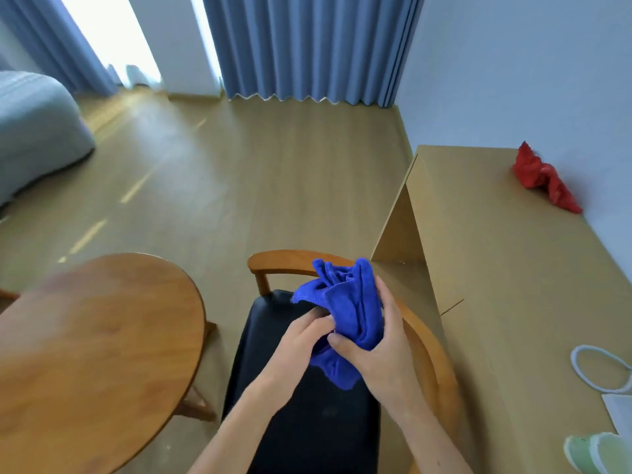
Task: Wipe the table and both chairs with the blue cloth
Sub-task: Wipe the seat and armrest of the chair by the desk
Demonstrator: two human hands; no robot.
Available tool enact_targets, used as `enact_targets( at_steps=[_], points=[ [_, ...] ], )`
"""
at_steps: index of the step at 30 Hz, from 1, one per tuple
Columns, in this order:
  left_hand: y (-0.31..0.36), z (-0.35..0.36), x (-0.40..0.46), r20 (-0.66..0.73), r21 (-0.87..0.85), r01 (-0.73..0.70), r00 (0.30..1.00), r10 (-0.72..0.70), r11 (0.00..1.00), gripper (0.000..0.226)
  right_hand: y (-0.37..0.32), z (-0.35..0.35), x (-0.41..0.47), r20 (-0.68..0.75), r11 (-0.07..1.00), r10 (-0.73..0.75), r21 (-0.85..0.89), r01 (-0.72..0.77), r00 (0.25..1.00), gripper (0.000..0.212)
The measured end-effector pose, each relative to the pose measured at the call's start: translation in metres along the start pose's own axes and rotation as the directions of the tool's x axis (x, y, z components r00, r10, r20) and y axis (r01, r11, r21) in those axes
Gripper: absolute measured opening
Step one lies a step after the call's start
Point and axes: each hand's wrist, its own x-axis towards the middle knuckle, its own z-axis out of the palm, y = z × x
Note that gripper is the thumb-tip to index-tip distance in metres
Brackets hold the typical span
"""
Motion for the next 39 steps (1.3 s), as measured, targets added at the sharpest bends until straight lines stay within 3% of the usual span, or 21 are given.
enact_targets(
  at_steps=[4, 8, 11, 15, 19, 24, 27, 29, 32, 36, 39],
  points=[
    [0.022, 0.004, -0.062, 0.01, 0.176, -0.111, 0.994, 0.111, 0.978, 0.043, -0.037, -0.005, -0.035, 0.163, 0.977, 0.007, 0.21, -0.041, 0.987, 0.093],
    [0.034, 0.012, -0.106, -0.081, 0.371, -0.18, 0.971, 0.224, 0.911, 0.027, -0.066, -0.008, -0.059, 0.257, 0.86, 0.048, 0.481, -0.171, 0.965, 0.083],
    [0.035, 0.016, -0.13, -0.138, 0.431, -0.231, 0.939, 0.316, 0.872, 0.018, -0.086, -0.001, -0.075, 0.246, 0.94, 0.059, 0.313, -0.137, 0.967, 0.082],
    [0.031, 0.008, -0.152, -0.141, 0.485, -0.268, 0.915, 0.377, 0.832, 0.006, -0.109, 0.013, -0.08, 0.15, 0.996, -0.027, 0.083, 0.015, 0.988, 0.04],
    [0.027, -0.017, -0.17, -0.222, 0.426, -0.235, 0.909, 0.353, 0.874, 0.012, -0.124, 0.025, -0.085, 0.1, 0.987, -0.152, -0.042, 0.157, 0.983, 0.007],
    [0.036, -0.06, -0.192, -0.33, 0.273, -0.219, 0.893, 0.305, 0.937, 0.046, -0.132, 0.034, -0.092, 0.179, 0.968, -0.228, -0.065, 0.243, 0.957, 0.019],
    [0.052, -0.074, -0.198, -0.432, 0.335, -0.223, 0.827, 0.36, 0.915, 0.056, -0.139, 0.04, -0.097, 0.214, 0.943, -0.288, -0.106, 0.315, 0.933, 0.027],
    [0.061, -0.08, -0.197, -0.417, 0.511, -0.222, 0.781, 0.465, 0.83, 0.056, -0.142, 0.045, -0.1, 0.235, 0.915, -0.32, -0.175, 0.364, 0.918, 0.032],
    [0.072, -0.075, -0.196, -0.263, 0.728, -0.225, 0.78, 0.567, 0.647, 0.045, -0.146, 0.049, -0.102, 0.254, 0.892, -0.332, -0.227, 0.39, 0.908, 0.033],
    [0.084, -0.061, -0.193, -0.024, 0.847, -0.314, 0.784, 0.62, 0.429, 0.027, -0.153, 0.044, -0.099, 0.26, 0.879, -0.356, -0.232, 0.416, 0.898, 0.029],
    [0.09, -0.053, -0.189, 0.073, 0.859, -0.358, 0.792, 0.606, 0.365, 0.022, -0.156, 0.041, -0.098, 0.271, 0.87, -0.396, -0.194, 0.453, 0.877, 0.028]
  ],
)
